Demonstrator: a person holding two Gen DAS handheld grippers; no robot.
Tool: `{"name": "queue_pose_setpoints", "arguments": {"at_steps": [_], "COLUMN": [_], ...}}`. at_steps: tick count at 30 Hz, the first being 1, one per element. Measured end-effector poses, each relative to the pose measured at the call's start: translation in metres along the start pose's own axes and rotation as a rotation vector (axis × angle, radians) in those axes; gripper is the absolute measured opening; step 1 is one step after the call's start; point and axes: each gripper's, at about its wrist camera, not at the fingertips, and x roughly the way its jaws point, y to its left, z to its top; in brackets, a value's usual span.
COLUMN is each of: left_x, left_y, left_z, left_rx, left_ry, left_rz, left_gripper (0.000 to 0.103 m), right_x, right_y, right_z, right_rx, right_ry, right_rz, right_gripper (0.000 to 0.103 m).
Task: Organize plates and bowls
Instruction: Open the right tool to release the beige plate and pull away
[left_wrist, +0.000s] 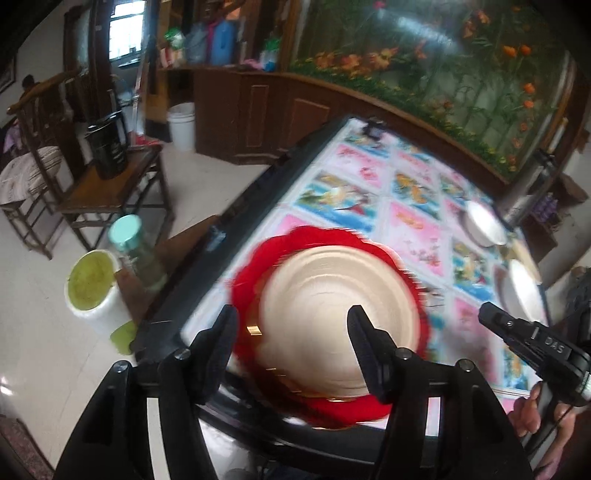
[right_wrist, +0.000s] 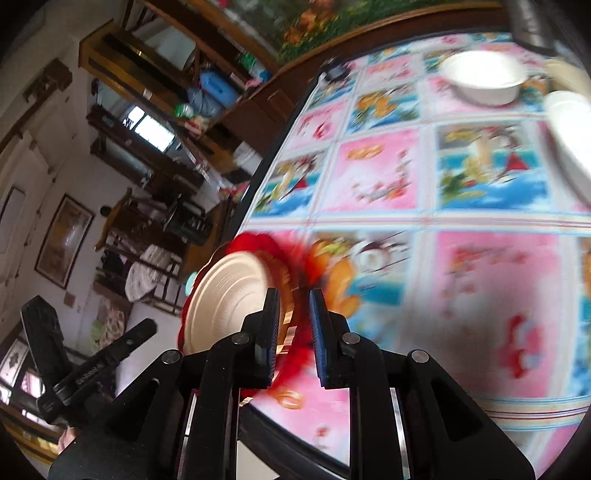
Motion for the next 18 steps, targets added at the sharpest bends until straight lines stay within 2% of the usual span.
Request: {"name": "queue_pose_setpoints", "arguments": {"at_steps": [6, 10, 13, 18], "left_x": [0.002, 0.015, 0.03, 0.053], "left_y": [-0.07, -0.119, -0.152, -0.197], "left_z": [-0.006, -0.013, -0.015, -0.008], "left_rx": [0.137, 0.21, 0.24, 0.245], "left_ry": [0.01, 0.06, 0.11, 0.163], "left_rz": [-0.113, -0.18, -0.221, -0.254], "left_gripper": [0.066, 0.069, 0.069, 0.069], "right_x": [-0.069, -0.124, -0.159, -0.193], "right_y": [-0.055, -0.098, -0.127, -0.169], "right_z": [0.007, 0.009, 0.015, 0.031], "right_rx": [0.052, 0.1, 0.139, 0.2], "right_ry": [-0.139, -0.244, -0.313, -0.369], "right_rz": [-0.084, -0.17, -0.231, -0.296], "right_gripper": [0.016, 0.031, 0.03, 0.03]}}
